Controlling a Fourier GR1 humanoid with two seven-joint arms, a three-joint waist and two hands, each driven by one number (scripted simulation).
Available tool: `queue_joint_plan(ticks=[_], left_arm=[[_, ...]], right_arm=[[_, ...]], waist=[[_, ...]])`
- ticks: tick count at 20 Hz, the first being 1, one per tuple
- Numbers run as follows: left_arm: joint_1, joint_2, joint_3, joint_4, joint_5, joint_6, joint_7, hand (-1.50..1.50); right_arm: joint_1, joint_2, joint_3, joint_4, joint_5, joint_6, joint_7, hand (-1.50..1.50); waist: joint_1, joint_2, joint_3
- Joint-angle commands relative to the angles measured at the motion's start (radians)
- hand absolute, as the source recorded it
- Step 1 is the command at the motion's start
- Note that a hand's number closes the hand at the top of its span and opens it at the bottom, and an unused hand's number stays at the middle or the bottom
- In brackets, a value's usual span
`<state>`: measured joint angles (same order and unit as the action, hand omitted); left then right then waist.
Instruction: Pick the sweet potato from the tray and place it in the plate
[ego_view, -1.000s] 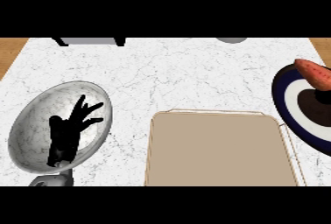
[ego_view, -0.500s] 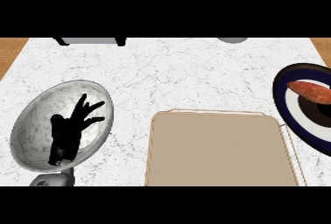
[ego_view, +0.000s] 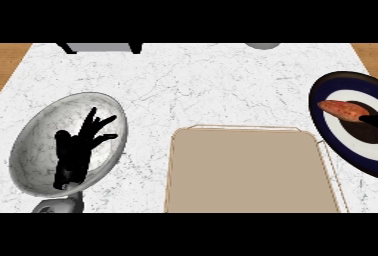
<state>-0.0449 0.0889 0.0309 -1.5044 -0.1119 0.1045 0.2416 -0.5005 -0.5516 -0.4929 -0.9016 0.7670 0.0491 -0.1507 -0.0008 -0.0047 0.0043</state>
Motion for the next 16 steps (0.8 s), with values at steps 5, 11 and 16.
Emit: queue_joint_plan(ticks=[5,11,16], left_arm=[[0.062,0.006,0.009,0.0,0.018,-0.024,-0.031,0.0],[0.023,-0.003,0.014,0.053,0.014,-0.024,-0.045,0.0],[0.056,-0.009,0.015,0.039,-0.001,-0.014,-0.095,0.0]], right_arm=[[0.026,0.05,-0.235,-0.045,-0.349,0.072,-0.185,-1.5],[0.114,-0.038,-0.273,0.013,-0.47,0.243,-0.279,-1.5],[0.157,-0.025,-0.232,0.044,-0.502,0.222,-0.376,-1.5]], waist=[[-0.01,0.001,-0.004],[-0.003,0.006,-0.004],[0.002,0.005,-0.004]])
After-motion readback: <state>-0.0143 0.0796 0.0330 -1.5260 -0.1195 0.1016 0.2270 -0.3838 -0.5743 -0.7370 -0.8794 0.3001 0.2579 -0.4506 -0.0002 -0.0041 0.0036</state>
